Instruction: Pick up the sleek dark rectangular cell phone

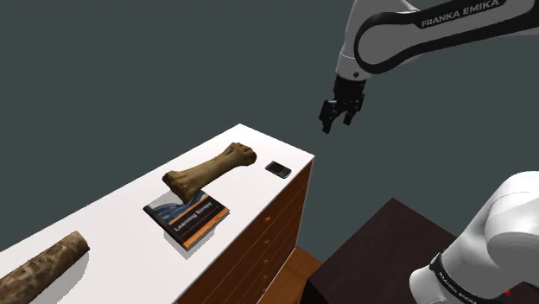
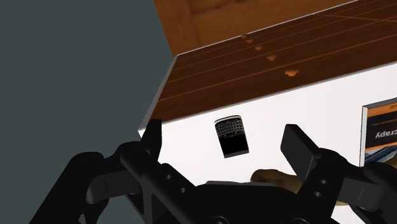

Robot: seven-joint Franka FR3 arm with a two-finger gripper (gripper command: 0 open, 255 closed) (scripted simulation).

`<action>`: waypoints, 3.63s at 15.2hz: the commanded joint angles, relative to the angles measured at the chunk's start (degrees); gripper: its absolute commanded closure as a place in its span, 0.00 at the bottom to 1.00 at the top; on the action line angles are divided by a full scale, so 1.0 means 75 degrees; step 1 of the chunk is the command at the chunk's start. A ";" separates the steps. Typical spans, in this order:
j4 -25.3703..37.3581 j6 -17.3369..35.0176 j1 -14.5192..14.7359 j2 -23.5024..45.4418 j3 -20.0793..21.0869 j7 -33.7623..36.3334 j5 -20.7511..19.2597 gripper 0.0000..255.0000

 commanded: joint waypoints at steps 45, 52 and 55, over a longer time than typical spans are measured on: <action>0.2479 0.3633 0.0238 0.6453 0.0188 -0.0726 0.0711 1.00; 0.2509 0.3055 0.0254 0.5904 0.0164 -0.0693 0.0669 1.00; 0.2547 0.2799 0.0259 0.5685 0.0156 -0.0679 0.0652 1.00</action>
